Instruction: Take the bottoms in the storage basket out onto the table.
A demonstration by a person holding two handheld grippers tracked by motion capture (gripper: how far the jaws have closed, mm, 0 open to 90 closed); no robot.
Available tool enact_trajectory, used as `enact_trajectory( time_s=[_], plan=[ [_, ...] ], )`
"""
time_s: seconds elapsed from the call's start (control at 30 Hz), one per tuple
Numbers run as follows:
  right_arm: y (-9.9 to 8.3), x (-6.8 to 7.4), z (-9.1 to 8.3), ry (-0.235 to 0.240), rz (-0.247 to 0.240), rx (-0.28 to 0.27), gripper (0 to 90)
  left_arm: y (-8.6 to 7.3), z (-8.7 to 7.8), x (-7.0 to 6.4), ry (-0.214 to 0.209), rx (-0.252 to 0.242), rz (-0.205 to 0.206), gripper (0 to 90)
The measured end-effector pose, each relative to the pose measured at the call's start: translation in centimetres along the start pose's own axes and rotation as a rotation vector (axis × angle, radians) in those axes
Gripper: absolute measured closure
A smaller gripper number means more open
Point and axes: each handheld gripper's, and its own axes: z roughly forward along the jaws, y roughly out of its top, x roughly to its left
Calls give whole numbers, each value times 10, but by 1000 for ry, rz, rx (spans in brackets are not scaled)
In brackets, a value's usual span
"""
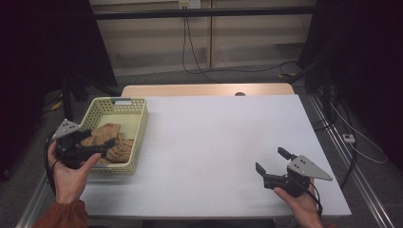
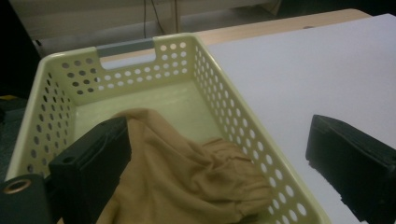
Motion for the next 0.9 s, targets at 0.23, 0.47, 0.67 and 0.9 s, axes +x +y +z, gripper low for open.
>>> enact_trajectory(
  time_s=[0.23,0.47,0.67,0.9],
  plan=[
    [0,0,0,2,-1,0,67,11,15,14,46,36,3,74],
    [0,-1,0,-7,-2,-2,66,8,36,18,78,113,14,98],
    [0,-1,0,-8,-4,0,68,8,56,22,117,166,24,99],
    [0,-1,-1,-11,-3,0,67,4,80,33,114,255,-12,98]
  ],
)
